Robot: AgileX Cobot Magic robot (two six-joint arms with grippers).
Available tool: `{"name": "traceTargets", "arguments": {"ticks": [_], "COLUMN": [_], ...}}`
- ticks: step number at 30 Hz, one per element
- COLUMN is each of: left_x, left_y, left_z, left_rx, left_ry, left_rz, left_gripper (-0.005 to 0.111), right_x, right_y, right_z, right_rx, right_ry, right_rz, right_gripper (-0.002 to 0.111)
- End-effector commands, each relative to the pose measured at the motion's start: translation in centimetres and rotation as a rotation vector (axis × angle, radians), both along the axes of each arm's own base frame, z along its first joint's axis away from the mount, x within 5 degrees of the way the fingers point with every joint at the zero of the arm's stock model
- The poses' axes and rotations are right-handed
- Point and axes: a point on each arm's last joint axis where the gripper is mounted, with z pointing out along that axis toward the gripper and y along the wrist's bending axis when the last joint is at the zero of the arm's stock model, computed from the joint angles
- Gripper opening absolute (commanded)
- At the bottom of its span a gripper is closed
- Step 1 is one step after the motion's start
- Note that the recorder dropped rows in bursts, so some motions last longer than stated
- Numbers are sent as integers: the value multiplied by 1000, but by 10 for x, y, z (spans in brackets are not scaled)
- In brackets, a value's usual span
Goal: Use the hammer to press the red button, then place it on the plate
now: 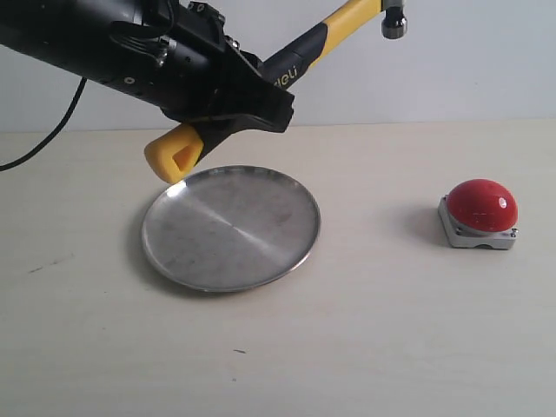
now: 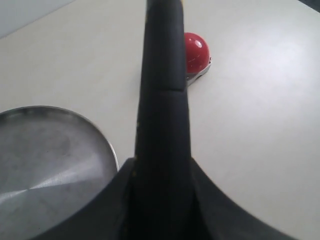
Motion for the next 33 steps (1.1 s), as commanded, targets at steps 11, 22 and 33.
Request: {"name": "traceTargets", "arguments": {"ticks": [11, 22, 33], "left_x": [1, 14, 22], "left_y": [-3, -38, -78], "left_z": [18, -43, -70], "left_rx": [-105, 52, -86], "left_ry": [-85, -23, -94], "left_rz": [43, -68, 63], "left_gripper": [0, 0, 0], "right_x": [2, 2, 2], "right_y": [-29, -28, -28], "right_z": [-11, -12, -12], "right_rx": [321, 328, 328], "right_ry": [131, 139, 139], "right_rz": [-307, -299, -299], "right_gripper": [0, 0, 0]}}
